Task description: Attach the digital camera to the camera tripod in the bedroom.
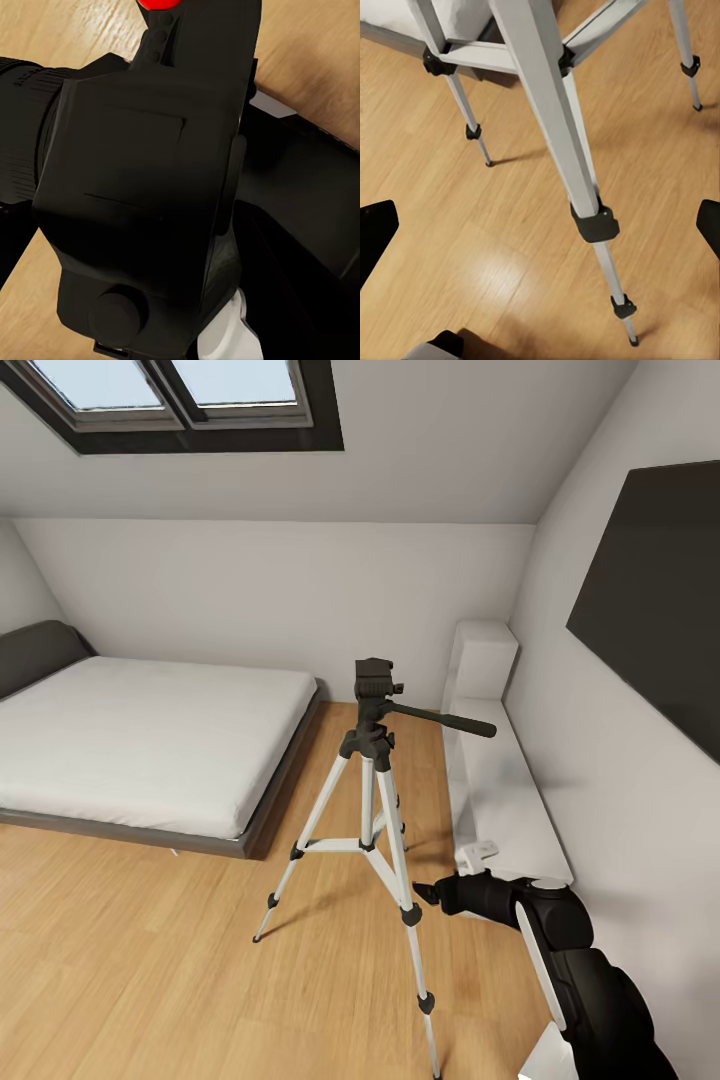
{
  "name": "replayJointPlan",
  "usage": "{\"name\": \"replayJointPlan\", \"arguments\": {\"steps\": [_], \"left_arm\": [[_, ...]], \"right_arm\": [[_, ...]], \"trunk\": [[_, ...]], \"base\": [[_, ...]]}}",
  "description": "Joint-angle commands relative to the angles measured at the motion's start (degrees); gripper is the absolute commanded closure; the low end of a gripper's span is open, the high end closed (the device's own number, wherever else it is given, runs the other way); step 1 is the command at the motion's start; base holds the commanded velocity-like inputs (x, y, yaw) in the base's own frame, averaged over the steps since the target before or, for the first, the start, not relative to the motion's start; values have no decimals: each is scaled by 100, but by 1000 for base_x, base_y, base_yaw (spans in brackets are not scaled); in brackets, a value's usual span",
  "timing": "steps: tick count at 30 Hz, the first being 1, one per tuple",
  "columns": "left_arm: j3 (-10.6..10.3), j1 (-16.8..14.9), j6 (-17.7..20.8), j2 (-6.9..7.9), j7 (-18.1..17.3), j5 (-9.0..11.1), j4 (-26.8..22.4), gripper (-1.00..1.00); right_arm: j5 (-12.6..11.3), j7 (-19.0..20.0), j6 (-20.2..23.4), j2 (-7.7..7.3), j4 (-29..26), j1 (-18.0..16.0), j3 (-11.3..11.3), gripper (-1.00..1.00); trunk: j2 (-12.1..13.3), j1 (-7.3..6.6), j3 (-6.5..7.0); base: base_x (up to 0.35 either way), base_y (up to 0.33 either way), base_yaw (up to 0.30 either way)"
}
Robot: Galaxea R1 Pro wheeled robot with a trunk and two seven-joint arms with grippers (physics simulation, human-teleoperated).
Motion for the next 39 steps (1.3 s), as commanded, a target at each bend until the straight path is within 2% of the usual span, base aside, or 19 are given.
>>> {"name": "replayJointPlan", "arguments": {"steps": [1, 8, 13, 26, 34, 39], "left_arm": [[-49, -2, -9, 1, 12, 29, -3, 100], [-50, -2, -9, 2, 7, -25, 0, 100], [-50, -2, -9, -1, 1, -54, 5, 100], [-54, -2, -9, -1, 2, -68, -2, 100], [-54, -2, -9, -1, 3, -67, -3, 100], [-56, -2, -9, -1, 3, -67, -3, 100]], "right_arm": [[61, 48, -15, 1, -5, -5, 4, -100], [52, 51, -458, 5, 6, -1, 8, -100], [54, 59, -583, 3, 6, 2, 5, -100], [40, 66, -626, 6, 34, 4, 22, -100], [44, 75, -627, 25, 259, 4, 53, -100], [39, 125, -628, 34, 405, 4, 183, -100]], "trunk": [[-11, 3, -10], [-11, 3, -10], [-11, 3, -10], [-11, 3, -10], [-11, 3, -10], [-11, 3, -10]], "base": [[0, 0, 0], [71, 0, 0], [197, 0, 0], [33, 0, 0], [1, 0, 0], [0, 0, 0]]}}
